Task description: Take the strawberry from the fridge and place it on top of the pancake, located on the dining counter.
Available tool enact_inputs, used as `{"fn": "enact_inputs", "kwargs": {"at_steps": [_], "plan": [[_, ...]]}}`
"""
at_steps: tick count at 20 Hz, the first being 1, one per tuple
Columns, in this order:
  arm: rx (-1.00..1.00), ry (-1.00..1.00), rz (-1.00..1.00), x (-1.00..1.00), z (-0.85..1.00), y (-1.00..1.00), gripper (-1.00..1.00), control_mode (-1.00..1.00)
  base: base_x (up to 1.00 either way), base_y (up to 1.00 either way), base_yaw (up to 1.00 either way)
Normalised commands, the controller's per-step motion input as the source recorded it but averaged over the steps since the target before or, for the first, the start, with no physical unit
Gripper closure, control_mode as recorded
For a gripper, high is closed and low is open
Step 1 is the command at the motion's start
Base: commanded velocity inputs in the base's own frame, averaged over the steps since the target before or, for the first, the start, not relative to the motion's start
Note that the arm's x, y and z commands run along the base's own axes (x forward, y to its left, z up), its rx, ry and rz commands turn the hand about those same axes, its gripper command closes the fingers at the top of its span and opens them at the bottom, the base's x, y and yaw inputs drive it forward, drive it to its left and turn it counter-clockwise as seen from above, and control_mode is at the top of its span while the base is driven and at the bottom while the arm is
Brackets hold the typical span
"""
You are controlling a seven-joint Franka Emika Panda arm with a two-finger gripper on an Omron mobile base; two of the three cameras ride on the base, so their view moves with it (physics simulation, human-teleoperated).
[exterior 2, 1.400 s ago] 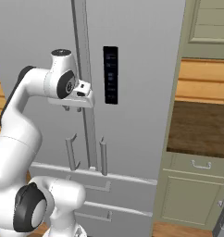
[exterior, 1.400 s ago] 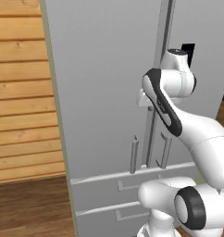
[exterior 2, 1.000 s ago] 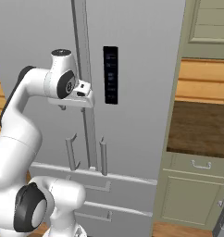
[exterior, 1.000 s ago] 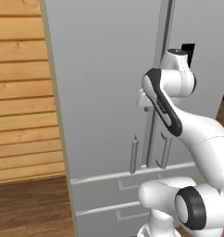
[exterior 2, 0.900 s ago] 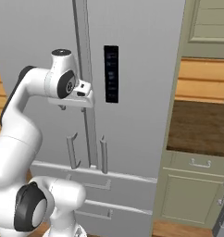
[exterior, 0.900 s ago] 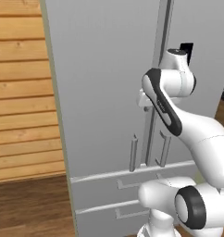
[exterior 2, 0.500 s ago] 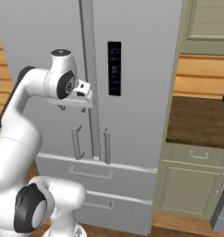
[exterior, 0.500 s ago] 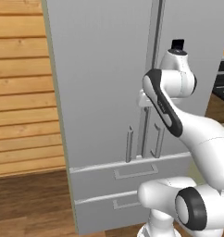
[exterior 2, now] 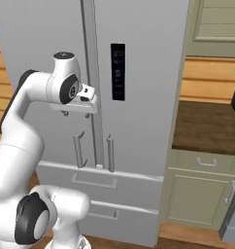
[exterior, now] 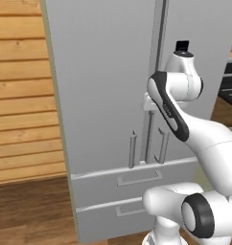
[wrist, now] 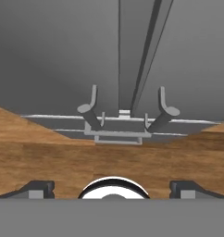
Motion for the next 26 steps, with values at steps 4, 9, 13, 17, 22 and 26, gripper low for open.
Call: {"fn": "enact_inputs", "kwargs": {"at_steps": [4,9,13,17,22,26], "plan": [[0.0,0.0,0.0,0.0,0.0,0.0,-1.0,1.0,-0.22,-0.5,-0.06],[0.0,0.0,0.0,0.0,0.0,0.0,-1.0,1.0,-0.09,-0.6,-0.02],[0.0,0.0,0.0,0.0,0.0,0.0,-1.0,1.0,-0.2,-0.52,0.0],[0.0,0.0,0.0,0.0,0.0,0.0,-1.0,1.0,-0.35,-0.34,0.0],[0.0,0.0,0.0,-0.04,0.0,-0.01,-1.0,-1.0,0.0,0.0,0.0],[0.0,0.0,-0.04,0.0,-0.5,-0.06,-1.0,-1.0,0.0,0.0,0.0]]}}
